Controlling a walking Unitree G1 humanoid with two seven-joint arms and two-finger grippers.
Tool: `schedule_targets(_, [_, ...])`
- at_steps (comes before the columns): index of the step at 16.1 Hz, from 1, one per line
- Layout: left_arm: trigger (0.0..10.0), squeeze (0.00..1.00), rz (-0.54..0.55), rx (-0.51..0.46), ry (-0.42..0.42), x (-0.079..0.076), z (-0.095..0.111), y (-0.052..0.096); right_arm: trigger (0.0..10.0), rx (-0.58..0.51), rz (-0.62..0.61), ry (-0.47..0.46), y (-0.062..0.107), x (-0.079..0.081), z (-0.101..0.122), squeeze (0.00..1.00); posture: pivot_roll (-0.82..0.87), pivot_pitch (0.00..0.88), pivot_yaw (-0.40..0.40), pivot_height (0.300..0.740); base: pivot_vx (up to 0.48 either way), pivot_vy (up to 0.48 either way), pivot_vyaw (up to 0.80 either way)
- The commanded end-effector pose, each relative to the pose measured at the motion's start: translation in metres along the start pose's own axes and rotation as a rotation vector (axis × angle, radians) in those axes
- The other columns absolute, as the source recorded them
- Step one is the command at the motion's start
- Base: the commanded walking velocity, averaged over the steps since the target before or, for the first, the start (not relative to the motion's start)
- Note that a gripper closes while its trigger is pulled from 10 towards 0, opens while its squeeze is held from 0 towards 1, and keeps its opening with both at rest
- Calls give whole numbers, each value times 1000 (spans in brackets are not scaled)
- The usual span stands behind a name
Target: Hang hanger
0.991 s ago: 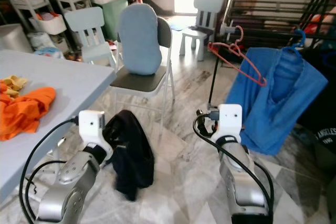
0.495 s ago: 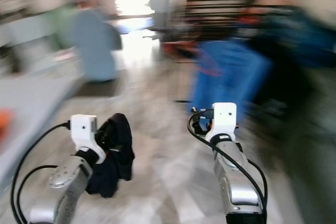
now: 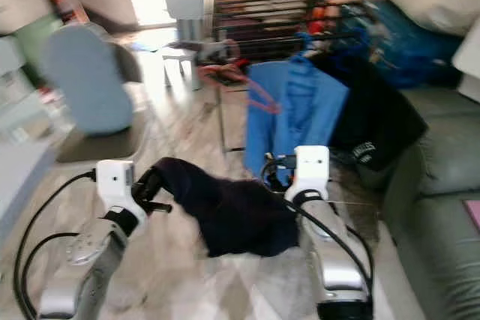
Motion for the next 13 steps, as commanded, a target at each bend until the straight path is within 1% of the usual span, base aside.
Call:
schedule_targets(1, [10000,0,-11,-22,-7,-3,5,0,10000,-5,-8,3,-2,-2,2,0,-90,13,49,740,379,296,0])
schedule_targets(4, [10000,0,-10,-16,5,-3,5,0,10000,-10,-6,5,-3,-1,2,0,-90,13,49,740,353,325,0])
schedule_targets(11, [10000,0,-23,-20,-4,-6,5,-1,10000,-11,-5,7,-4,-1,2,0,-91,16,52,740,313,364,0])
schedule_targets(13, [10000,0,-28,-19,-6,-7,5,-1,10000,-8,-5,6,-3,0,1,0,-90,17,54,740,311,366,-725])
Point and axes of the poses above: a point about 5 cm out from each wrist's last joint towards the gripper, its own y axis pointing back from the gripper into the wrist, its own z axis along the axis of the wrist's last joint, x = y × z, the point moved 2 cm from there along -y, pointing out of the wrist towards the gripper, and after that the axes turned 2 degrees about -y, right-handed, at the moved point
